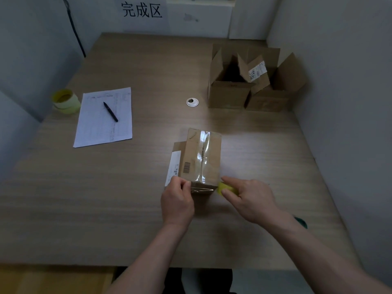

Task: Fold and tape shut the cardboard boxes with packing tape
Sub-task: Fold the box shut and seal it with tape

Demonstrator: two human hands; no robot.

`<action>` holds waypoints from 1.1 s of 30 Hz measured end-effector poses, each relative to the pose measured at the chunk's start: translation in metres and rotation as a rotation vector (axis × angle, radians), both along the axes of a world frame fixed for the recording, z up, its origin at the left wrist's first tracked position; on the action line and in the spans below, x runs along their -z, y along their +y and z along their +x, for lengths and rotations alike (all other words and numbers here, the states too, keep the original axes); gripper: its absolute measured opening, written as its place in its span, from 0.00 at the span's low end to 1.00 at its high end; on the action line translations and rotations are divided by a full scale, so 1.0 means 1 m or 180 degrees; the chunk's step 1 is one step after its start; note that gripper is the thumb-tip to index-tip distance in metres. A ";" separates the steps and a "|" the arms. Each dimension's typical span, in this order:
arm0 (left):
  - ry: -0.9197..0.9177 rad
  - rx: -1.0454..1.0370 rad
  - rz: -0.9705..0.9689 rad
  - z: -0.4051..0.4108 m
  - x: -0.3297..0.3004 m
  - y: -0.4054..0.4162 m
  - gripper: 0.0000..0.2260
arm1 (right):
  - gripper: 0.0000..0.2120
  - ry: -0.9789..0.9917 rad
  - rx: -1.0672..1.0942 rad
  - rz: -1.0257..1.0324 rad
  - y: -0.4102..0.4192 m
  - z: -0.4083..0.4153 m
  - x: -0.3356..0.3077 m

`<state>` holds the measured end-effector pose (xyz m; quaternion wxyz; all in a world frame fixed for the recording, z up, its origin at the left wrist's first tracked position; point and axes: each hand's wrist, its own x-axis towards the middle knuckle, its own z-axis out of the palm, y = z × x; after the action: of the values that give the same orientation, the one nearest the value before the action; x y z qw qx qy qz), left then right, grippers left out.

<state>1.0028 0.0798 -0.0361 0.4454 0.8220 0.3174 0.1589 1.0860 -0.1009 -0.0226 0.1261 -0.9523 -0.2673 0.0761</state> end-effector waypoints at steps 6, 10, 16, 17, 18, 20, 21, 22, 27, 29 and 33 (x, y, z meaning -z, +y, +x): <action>-0.0191 0.0126 0.0257 0.003 -0.004 0.006 0.08 | 0.25 -0.0104 0.0150 -0.0562 0.002 0.005 -0.006; -0.0187 0.0094 0.0292 0.003 -0.002 0.011 0.07 | 0.25 0.0042 0.0043 -0.0679 0.003 0.006 -0.010; -0.0085 0.0249 0.0492 0.005 0.000 0.025 0.07 | 0.27 -0.0105 0.0005 -0.0444 0.010 0.007 -0.008; -0.0075 0.0290 0.0533 0.006 0.001 0.027 0.07 | 0.28 -0.0128 0.0022 -0.0427 0.012 0.008 -0.008; -0.0050 0.0332 0.0567 0.006 0.001 0.029 0.07 | 0.29 -0.0134 0.0048 -0.0418 0.013 0.009 -0.007; 0.0004 0.0375 0.0597 0.008 0.003 0.031 0.07 | 0.28 -0.0120 0.0115 -0.0454 0.015 0.011 -0.007; 0.0020 0.0378 0.0594 0.009 0.004 0.032 0.07 | 0.26 -0.0114 0.0150 -0.0493 0.016 0.012 -0.007; 0.0034 0.0379 0.0580 0.010 0.005 0.032 0.07 | 0.25 -0.0105 0.0178 -0.0536 0.017 0.013 -0.007; 0.0119 0.0393 0.0541 0.011 0.012 0.038 0.09 | 0.23 -0.0053 0.0208 -0.0678 0.029 0.015 -0.002; 0.0165 0.0391 0.0546 0.012 0.013 0.042 0.09 | 0.23 -0.0060 0.0198 -0.0673 0.032 0.015 0.002; 0.0370 0.0392 0.0444 0.017 0.018 0.048 0.08 | 0.24 -0.0047 0.0235 -0.0636 0.038 0.016 0.010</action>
<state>1.0194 0.1273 -0.0538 0.3768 0.8768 0.2798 0.1050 1.1017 -0.0628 -0.0322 0.0313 -0.9699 -0.2240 0.0907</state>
